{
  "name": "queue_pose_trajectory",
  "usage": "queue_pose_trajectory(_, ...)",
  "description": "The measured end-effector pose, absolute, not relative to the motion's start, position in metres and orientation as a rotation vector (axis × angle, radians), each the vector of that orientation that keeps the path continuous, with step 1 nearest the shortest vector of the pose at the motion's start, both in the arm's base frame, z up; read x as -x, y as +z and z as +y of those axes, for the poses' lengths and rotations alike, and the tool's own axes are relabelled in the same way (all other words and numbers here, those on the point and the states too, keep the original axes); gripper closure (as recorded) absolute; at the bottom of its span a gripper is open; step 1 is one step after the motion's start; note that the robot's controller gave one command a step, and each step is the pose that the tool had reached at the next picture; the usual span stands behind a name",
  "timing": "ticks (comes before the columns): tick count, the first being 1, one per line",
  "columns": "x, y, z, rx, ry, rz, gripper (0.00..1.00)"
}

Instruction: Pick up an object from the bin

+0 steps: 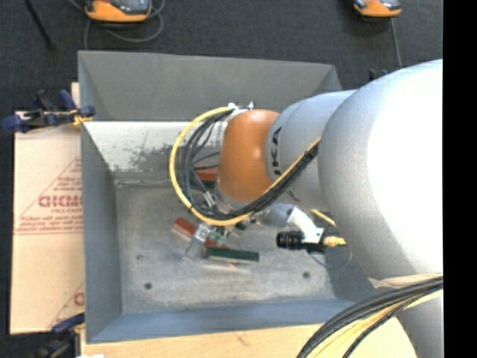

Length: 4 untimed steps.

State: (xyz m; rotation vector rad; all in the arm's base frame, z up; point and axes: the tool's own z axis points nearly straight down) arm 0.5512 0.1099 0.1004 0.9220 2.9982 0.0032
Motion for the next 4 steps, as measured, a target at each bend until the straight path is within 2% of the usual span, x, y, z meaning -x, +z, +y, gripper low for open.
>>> queue_pose_trajectory(1,-0.553,0.072,0.104,-1.293,0.008,2.855,0.0)
queue_pose_trajectory(2,-0.554,0.073,0.104,-1.286,0.005,2.861,0.0)
queue_pose_trajectory(3,-0.554,0.073,0.103,-1.285,0.002,2.862,1.0)
queue_pose_trajectory(4,-0.555,0.119,0.103,-1.276,0.005,2.866,1.0)
